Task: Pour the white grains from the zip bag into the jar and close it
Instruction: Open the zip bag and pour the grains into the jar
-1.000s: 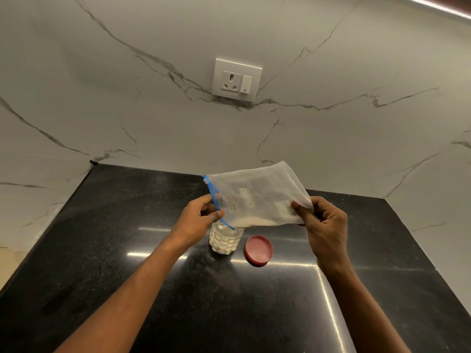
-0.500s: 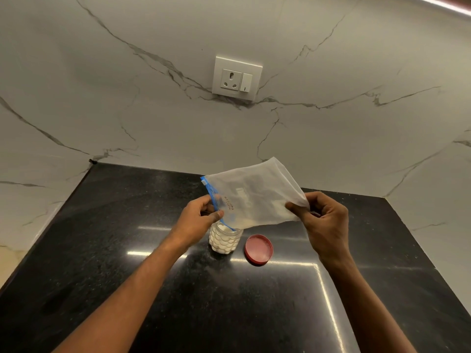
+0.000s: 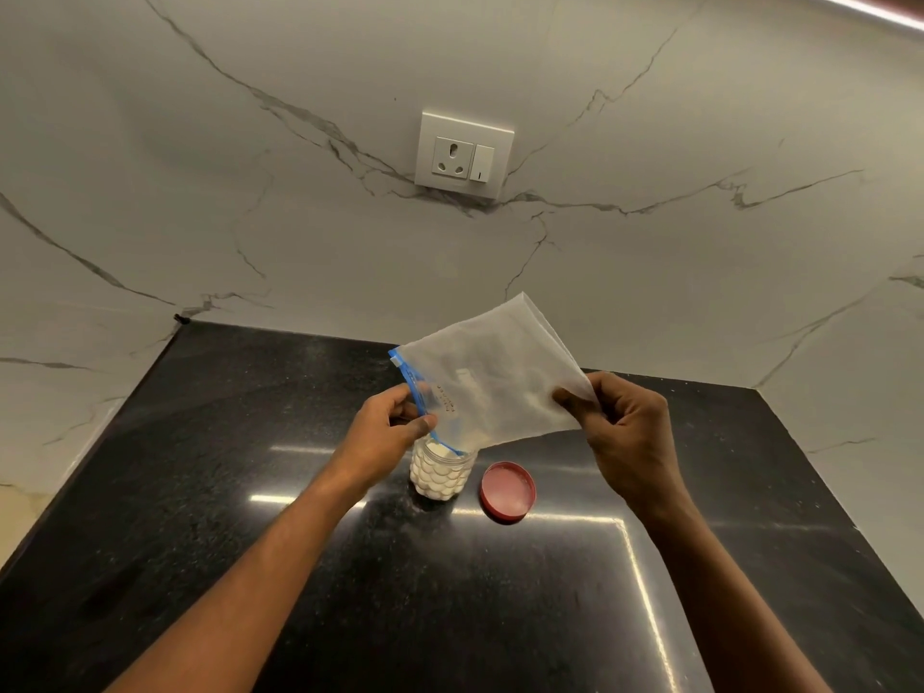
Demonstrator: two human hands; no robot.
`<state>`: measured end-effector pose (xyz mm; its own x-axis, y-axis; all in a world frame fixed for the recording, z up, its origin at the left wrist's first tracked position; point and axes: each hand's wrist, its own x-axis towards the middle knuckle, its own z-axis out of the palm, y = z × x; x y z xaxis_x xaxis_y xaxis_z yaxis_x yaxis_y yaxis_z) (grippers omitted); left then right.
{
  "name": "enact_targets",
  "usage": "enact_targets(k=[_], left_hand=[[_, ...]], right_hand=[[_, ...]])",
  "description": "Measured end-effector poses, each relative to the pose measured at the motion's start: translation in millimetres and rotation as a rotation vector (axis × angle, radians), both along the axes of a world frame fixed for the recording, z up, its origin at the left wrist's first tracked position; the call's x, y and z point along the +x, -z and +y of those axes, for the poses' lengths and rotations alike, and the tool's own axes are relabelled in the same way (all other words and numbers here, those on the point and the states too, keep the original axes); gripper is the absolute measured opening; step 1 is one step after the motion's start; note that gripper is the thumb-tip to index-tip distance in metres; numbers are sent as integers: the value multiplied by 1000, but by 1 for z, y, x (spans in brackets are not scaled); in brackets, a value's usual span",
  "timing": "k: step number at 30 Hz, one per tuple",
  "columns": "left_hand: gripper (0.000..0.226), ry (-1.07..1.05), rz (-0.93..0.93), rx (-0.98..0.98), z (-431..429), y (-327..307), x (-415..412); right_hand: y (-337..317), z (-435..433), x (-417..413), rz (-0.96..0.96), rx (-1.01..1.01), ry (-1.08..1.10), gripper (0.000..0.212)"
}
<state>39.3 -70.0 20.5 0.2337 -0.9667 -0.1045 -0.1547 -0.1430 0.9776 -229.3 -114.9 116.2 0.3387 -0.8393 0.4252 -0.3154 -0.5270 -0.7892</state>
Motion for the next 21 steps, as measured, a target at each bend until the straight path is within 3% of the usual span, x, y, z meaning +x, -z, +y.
enact_targets(k=[4, 6, 9, 16, 21], left_hand=[[30, -20, 10, -2, 2, 1, 1], [31, -26, 13, -5, 3, 1, 0], [32, -30, 30, -4, 3, 0, 0], [30, -29, 56, -12, 5, 1, 2], [30, -34, 62, -11, 5, 3, 1]], right_hand=[[-4, 1, 5, 16, -31, -7, 9], [-6, 2, 8, 7, -67, 22, 26], [-6, 0, 9, 56, -49, -17, 5], [-7, 0, 11, 86, -114, 59, 10], [-7, 4, 13, 107, -104, -39, 18]])
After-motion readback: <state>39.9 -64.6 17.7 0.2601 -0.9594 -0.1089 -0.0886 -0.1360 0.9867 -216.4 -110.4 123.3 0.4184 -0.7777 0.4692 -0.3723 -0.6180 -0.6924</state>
